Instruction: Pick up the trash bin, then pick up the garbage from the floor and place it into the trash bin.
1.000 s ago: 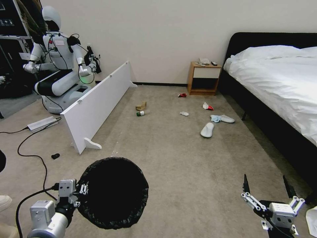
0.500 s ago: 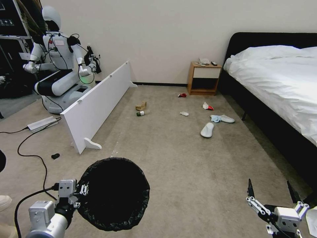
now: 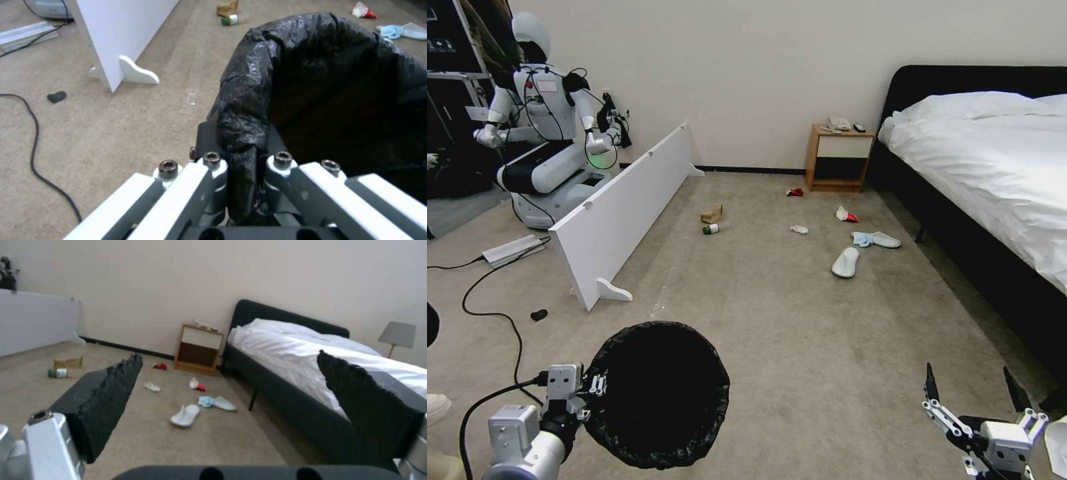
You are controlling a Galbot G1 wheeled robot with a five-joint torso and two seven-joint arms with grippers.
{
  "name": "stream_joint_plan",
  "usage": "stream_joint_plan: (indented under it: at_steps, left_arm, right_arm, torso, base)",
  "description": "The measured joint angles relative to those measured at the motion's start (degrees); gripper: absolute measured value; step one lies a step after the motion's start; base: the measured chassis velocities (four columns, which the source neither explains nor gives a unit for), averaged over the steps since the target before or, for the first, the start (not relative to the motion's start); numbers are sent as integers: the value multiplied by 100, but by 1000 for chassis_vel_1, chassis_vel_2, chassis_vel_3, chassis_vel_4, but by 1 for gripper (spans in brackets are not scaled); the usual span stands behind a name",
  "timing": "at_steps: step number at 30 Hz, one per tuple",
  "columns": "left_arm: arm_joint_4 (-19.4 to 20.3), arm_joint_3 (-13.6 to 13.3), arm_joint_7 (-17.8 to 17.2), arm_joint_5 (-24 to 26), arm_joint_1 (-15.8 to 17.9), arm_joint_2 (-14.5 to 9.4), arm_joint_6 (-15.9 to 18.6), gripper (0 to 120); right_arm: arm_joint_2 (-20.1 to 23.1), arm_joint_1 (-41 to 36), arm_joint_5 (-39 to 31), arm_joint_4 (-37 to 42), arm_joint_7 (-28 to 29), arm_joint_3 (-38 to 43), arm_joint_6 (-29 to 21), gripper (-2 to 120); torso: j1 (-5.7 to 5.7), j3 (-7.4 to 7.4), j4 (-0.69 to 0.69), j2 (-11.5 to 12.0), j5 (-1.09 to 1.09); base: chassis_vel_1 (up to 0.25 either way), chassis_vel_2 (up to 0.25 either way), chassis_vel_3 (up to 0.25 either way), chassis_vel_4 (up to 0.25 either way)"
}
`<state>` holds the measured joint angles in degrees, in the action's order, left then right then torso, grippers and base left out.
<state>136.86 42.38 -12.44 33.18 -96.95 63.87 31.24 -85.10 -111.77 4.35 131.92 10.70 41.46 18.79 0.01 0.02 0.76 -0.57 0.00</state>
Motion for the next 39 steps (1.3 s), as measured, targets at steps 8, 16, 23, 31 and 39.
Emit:
stream_joint_plan:
  at_steps: [8, 16, 23, 31, 39]
  left_arm:
    - [-28, -15, 0, 1, 28, 0, 1, 4]
    - [-30, -19, 0, 0, 38, -2, 2, 4]
    - [-29, -20, 0, 0, 37, 4, 2, 4]
    - [-28, -27, 0, 0, 41, 7, 3, 4]
    - [-27, -33, 1, 0, 35, 13, 4, 4]
  right_arm:
    - [-4, 8, -27, -12, -44, -9, 45, 100]
    - [-6, 5, -37, -24, -96, -8, 93, 100]
    - [-7, 8, -47, -32, -114, -7, 116, 100]
    - [-11, 8, -56, -44, -125, -4, 138, 100]
    - [-18, 3, -67, -44, -148, -2, 147, 100]
  torso:
    - [0, 0, 0, 0, 0]
    - [0, 0, 0, 0, 0]
    - [0, 0, -1, 0, 0]
    - [0, 0, 0, 0, 0]
    - [0, 0, 0, 0, 0]
  base:
    - [0, 0, 0, 0]
    - [-41, 27, 30, -23]
    - [-70, 62, 75, -52]
    - [-75, 79, 86, -87]
    - [-94, 89, 83, -93]
